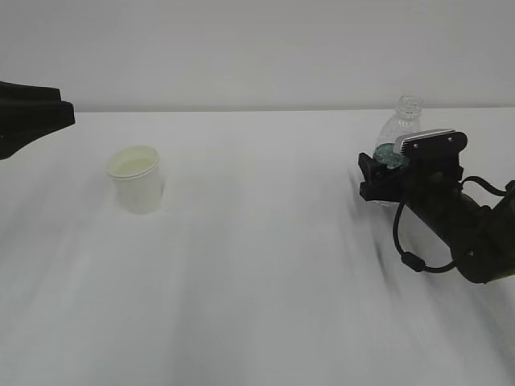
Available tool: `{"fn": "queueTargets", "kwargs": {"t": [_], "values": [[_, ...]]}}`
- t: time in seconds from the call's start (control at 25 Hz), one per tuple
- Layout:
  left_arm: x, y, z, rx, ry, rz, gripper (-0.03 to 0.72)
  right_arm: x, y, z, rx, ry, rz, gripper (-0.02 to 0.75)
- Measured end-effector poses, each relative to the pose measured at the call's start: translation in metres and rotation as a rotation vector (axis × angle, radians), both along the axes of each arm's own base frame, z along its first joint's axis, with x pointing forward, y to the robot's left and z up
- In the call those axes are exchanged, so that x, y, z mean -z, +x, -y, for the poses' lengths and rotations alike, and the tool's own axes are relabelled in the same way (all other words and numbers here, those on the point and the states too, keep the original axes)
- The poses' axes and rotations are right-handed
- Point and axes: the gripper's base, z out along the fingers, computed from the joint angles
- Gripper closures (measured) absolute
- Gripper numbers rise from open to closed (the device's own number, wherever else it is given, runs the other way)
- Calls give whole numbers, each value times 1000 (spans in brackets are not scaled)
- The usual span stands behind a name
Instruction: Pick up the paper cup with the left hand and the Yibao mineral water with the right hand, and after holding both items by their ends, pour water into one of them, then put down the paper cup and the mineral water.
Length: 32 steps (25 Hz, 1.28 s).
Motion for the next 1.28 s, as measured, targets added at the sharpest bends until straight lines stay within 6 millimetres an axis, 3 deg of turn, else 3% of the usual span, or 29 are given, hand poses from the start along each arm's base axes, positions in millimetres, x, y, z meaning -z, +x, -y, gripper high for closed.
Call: {"fn": "queueTargets", "kwargs": {"t": [0.28, 0.88, 1.28], "values": [[0, 0, 0, 0, 0, 0, 347, 5, -12, 2, 0, -4, -37, 135], [-7, 3, -2, -56, -63, 16, 347, -43, -48, 6, 4, 2, 3, 134], [-25, -4, -1, -69, -113, 11, 347, -74, -92, 12, 11, 7, 22, 141]]}}
